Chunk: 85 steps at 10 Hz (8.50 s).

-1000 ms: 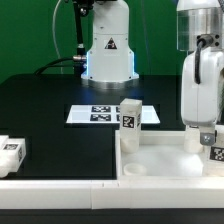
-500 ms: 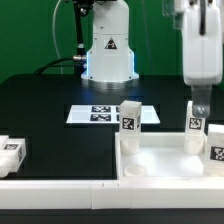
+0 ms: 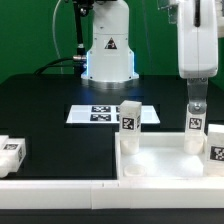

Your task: Assemble square table

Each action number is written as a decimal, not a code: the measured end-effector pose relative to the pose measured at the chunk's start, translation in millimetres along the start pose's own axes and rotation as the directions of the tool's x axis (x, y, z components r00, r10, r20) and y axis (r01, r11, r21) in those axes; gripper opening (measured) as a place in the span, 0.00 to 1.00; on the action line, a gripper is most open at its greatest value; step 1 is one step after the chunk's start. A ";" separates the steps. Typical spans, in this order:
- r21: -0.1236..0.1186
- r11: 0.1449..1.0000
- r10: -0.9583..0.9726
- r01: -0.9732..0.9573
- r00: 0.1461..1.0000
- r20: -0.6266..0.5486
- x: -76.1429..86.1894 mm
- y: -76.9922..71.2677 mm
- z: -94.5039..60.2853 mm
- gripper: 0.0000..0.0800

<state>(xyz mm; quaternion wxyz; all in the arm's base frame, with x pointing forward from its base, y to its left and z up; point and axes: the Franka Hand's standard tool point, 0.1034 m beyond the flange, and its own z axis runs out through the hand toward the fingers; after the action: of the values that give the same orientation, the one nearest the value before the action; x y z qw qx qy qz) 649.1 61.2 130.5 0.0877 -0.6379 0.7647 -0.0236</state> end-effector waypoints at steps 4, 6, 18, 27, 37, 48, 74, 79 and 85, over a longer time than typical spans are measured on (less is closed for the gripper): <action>0.014 0.992 -0.124 0.124 0.992 -0.004 41.9 -1.7 -19.9 0.81; 0.013 0.992 -0.128 0.128 0.992 -0.005 41.2 -1.4 -18.7 0.81; -0.037 0.516 -0.856 0.856 0.515 -0.038 154.5 8.2 1.6 0.81; -0.068 0.335 -0.941 0.940 0.337 0.018 224.4 32.1 39.7 0.81; -0.132 0.387 -0.921 0.913 0.391 0.002 251.6 49.9 67.8 0.81; -0.123 0.440 -0.898 0.890 0.432 -0.084 195.5 43.0 75.1 0.81; -0.063 0.908 -0.417 0.413 0.905 -0.081 235.9 86.9 59.7 0.35; -0.034 0.992 0.119 -0.123 0.989 -0.088 215.3 99.0 54.9 0.35; 0.037 0.734 0.678 -0.678 0.729 -0.100 217.3 117.0 64.1 0.36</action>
Offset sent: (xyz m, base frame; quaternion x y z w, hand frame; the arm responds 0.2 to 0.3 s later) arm 0.0000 0.0000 0.0000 0.0000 0.0000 0.0000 1.0000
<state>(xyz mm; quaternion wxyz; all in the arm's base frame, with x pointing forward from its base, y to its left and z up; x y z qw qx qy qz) 508.8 -125.1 27.5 0.0487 -0.3131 0.9482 -0.0231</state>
